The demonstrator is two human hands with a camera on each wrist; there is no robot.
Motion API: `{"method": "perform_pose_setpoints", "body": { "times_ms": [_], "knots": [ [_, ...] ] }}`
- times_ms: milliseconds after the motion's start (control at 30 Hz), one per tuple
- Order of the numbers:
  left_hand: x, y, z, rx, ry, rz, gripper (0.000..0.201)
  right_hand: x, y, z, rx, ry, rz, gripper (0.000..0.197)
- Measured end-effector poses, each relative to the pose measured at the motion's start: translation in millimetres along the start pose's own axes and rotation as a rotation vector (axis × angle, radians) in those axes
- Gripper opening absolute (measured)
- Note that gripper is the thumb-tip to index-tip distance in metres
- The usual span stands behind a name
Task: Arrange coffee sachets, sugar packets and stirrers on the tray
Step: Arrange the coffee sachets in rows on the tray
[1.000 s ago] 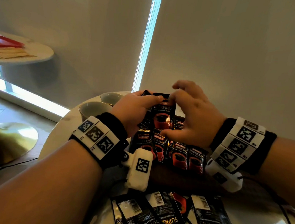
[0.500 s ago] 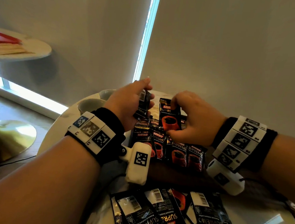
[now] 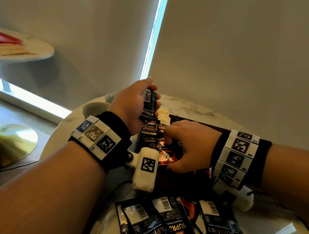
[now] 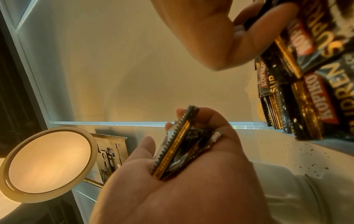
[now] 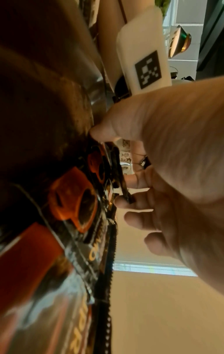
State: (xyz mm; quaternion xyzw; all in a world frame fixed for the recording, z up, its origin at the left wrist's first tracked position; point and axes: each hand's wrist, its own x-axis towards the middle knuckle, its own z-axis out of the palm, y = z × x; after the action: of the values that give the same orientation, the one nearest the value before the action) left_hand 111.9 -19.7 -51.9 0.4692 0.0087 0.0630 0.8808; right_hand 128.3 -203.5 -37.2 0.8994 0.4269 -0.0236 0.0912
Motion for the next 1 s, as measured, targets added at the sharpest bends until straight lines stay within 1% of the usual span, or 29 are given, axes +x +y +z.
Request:
{"method": "perform_pose_setpoints", "body": {
  "times_ms": [100, 300, 500, 667, 800, 867, 933, 1000],
  "knots": [
    [0, 1, -1, -0.009, 0.004, 0.003, 0.026, 2, -2, -2, -0.02, 0.001, 0.005, 0.057],
    [0, 0, 0, -0.032, 0.0, 0.001, 0.024, 5, -4, -1, -0.084, -0.053, 0.016, 0.06],
    [-2, 1, -2, -0.112, -0.032, -0.003, 0.034, 4, -4, -2, -0.088, -0.024, 0.033, 0.059],
    [0, 0, -1, -0.106, -0.008, -0.001, 0.036, 0, -1, -4, -0.033, 0.019, 0.064, 0.055],
    [2, -3, 0, -0.052, 0.016, 0.001, 0.038, -4, 5, -6, 0.041, 0.064, 0.098, 0.052],
    [2, -3, 0, -0.029, 0.003, -0.008, 0.039, -5, 8, -8, 0.076, 0.103, 0.114, 0.046],
    [1, -2, 0, -0.014, -0.026, -0.031, 0.037, -6, 12, -10, 0.143, 0.201, 0.142, 0.042],
    [1, -2, -1, 0.008, -0.037, -0.047, 0.034, -6, 16, -10, 0.246, 0.339, 0.172, 0.046]
  ]
}}
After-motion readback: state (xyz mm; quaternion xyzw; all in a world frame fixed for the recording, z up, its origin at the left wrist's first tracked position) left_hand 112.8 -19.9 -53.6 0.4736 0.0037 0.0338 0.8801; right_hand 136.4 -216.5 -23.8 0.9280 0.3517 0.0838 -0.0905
